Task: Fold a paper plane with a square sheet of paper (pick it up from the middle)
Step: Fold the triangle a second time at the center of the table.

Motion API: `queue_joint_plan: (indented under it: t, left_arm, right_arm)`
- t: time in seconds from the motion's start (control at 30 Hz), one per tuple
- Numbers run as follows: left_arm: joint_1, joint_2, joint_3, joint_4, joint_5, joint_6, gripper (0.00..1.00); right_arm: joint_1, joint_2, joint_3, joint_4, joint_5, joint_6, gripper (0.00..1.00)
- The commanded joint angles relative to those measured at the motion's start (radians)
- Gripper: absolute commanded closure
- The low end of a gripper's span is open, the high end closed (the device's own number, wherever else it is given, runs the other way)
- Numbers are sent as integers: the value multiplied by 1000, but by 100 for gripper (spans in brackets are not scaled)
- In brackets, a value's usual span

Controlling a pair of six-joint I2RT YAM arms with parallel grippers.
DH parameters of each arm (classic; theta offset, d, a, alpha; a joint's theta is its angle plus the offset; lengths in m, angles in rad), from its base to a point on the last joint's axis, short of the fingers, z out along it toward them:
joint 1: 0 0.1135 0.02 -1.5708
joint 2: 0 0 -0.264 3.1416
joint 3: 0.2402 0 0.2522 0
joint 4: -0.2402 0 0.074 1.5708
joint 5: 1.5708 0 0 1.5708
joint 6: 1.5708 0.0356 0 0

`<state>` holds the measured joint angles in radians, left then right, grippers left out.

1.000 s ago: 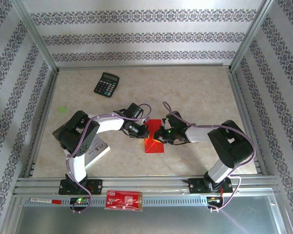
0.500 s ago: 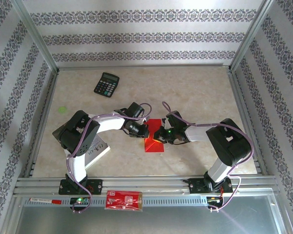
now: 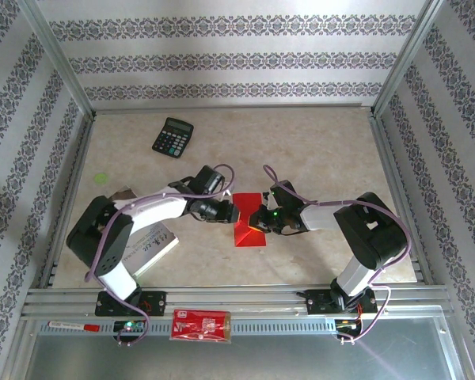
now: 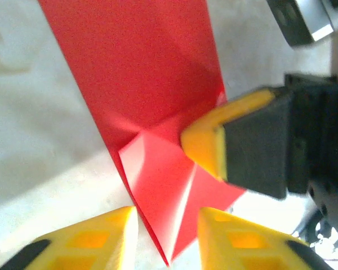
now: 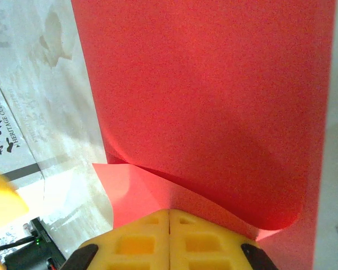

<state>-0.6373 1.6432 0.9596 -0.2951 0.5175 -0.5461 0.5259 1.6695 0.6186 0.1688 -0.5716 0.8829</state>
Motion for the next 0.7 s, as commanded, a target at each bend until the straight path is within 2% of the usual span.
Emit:
queue_joint_plan:
  t: [0.0, 0.07, 0.13, 0.27, 0.67]
  left_arm:
    - [-54, -37, -66, 75, 68, -70, 77]
    - [-78, -25, -79, 95, 111, -85, 87]
    - [-98, -13, -83, 106, 129, -90, 93]
    - [-116, 26, -82, 125, 156, -98, 98]
    - [-100, 95, -52, 86, 108, -59, 100]
  right_arm:
    - [-14, 27, -30, -71, 40, -22, 94]
    - [-16, 29, -30, -74, 41, -25, 94]
    - [-17, 29, -28, -75, 40, -29, 94]
    - [-18, 30, -28, -78, 40, -30, 94]
    - [-19, 21, -33, -78, 39, -33, 94]
